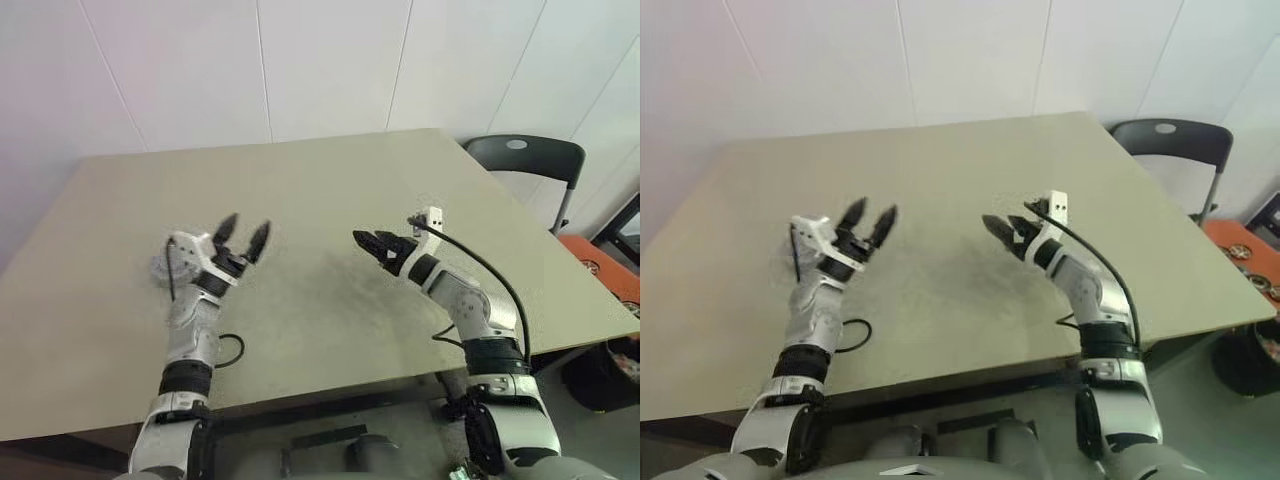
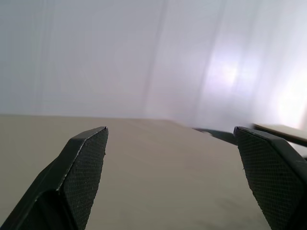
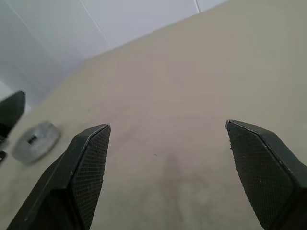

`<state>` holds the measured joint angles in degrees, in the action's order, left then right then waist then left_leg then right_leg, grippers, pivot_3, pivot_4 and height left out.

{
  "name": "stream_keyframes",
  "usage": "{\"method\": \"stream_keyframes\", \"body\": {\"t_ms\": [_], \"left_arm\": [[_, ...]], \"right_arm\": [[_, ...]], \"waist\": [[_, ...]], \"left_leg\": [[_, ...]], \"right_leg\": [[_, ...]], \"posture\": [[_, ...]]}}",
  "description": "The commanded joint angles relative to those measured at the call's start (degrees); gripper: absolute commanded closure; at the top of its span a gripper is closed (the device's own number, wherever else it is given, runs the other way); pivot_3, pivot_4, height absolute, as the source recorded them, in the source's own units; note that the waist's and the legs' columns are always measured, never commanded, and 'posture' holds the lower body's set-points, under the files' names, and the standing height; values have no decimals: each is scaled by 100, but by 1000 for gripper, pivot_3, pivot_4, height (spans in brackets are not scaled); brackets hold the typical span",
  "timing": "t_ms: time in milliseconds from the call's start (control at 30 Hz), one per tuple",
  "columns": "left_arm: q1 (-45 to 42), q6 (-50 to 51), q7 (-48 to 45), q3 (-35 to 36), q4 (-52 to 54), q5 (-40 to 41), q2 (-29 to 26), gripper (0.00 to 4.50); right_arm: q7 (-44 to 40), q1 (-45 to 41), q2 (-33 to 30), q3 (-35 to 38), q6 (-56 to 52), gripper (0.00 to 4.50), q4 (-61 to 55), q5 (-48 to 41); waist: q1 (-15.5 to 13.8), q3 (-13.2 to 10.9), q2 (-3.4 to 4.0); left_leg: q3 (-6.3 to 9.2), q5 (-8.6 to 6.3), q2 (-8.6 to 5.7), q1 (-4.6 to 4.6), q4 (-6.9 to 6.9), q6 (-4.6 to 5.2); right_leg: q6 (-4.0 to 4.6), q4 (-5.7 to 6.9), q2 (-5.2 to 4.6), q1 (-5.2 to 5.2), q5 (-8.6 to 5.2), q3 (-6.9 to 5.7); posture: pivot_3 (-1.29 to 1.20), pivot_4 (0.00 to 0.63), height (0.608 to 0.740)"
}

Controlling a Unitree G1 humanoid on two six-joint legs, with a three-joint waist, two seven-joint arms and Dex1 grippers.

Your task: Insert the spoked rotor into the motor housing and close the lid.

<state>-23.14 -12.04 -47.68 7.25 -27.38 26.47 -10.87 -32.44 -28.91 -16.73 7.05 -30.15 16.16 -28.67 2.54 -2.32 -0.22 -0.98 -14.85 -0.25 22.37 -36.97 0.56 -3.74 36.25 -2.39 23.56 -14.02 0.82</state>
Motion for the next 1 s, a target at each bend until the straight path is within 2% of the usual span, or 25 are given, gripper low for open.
{"method": "stream_keyframes", "body": {"t_ms": [33, 233, 467, 533, 733, 1000], "left_arm": [[81, 361, -332, -181, 636, -15, -236, 0], [275, 1099, -760, -338, 1171, 75, -593, 0], [426, 1366, -938, -435, 1618, 13, -864, 0], [433, 1423, -993, -461, 1660, 23, -875, 0], [568, 1434, -1062, -525, 1820, -7, -862, 0], [682, 1316, -1029, -656, 2020, -56, -706, 0]], "right_arm": [[-266, 81, -313, -45, 683, 113, -512, 361], [-626, 477, -502, -245, 1075, 6, -1024, 586], [-1089, 1212, -775, -425, 1181, 6, -1722, 628], [-1099, 1347, -767, -472, 1658, 6, -1762, 863], [-1522, 1271, -864, -439, 1385, 6, -1744, 534], [-1618, 1152, -955, -499, 1542, 6, -1578, 709]], "waist": [[-14, 0, 0], [-13, 0, 0], [-53, -2, -2], [-58, -2, -3], [-62, -3, -5], [-172, -4, -6]], "left_leg": [[-1, 0, 1, -3, 0, 0], [-4, 0, 4, -14, -5, 0], [-8, 0, 2, -12, -6, 1], [-9, 0, 2, -13, -10, 1], [-15, 0, 2, -18, -14, 0], [-16, 0, 2, -20, -14, 1]], "right_leg": [[0, 0, 0, -1, 0, 0], [1, -1, 0, -12, -2, 4], [1, -6, -6, -12, -2, 11], [8, -6, -8, -14, -6, 10], [7, -6, -10, -18, -5, 15], [8, -5, -10, -17, -5, 17]], "posture": [[0, 0, 740], [0, 0, 740], [0, 0, 740], [0, 0, 740], [0, 0, 740], [0, 0, 740]]}}
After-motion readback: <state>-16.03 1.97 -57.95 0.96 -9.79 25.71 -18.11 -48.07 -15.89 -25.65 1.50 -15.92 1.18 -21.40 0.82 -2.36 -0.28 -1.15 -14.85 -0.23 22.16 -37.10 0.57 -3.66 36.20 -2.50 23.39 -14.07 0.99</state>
